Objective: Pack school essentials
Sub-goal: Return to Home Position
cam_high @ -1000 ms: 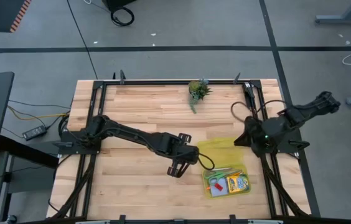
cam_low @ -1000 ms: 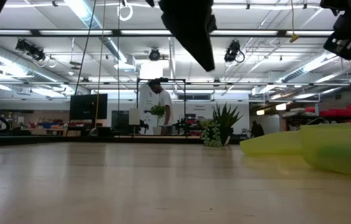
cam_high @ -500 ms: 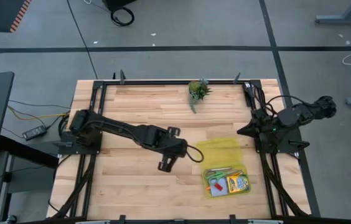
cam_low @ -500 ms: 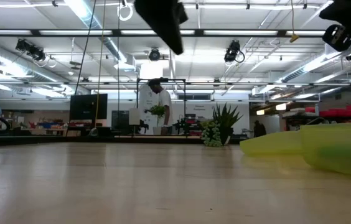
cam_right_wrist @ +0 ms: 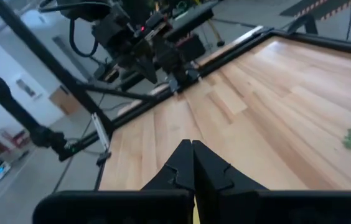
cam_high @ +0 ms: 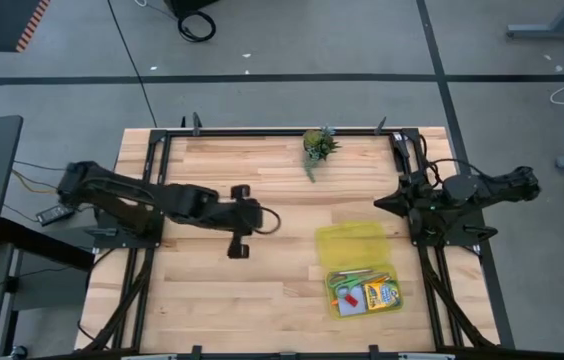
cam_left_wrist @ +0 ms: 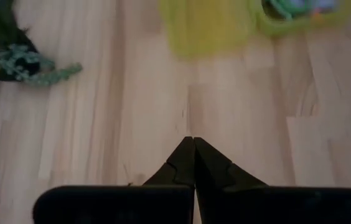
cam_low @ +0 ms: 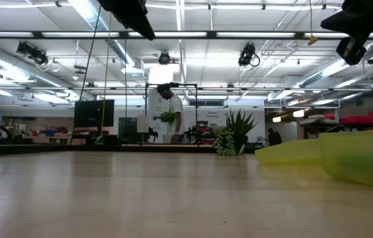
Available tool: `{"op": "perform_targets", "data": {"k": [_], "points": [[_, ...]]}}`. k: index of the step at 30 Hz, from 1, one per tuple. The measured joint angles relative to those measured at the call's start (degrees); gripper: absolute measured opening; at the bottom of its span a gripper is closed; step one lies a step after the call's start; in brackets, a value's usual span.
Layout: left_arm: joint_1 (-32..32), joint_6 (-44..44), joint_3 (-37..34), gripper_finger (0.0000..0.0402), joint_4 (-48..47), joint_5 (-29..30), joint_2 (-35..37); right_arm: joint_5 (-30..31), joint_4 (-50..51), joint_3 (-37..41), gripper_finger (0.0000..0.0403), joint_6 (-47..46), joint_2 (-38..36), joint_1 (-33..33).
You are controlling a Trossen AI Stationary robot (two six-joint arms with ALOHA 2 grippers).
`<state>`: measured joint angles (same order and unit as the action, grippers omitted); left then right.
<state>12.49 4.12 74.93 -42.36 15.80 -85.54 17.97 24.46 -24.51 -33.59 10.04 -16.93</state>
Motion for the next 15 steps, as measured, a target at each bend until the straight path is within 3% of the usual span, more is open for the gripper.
{"op": "perform_targets", "data": {"k": [10,15], "points": [[-3.63,4.3,-18.21,0.0004,14.39,0.74,16.58,-3.83,-17.06,9.87,0.0002,-1.63,0.03,8.11],[-5.44,6.16,-26.1,0.0003,19.92,0.75,24.54,-5.03,-19.73,11.82,0.0002,-2.38,0.03,12.55]]}}
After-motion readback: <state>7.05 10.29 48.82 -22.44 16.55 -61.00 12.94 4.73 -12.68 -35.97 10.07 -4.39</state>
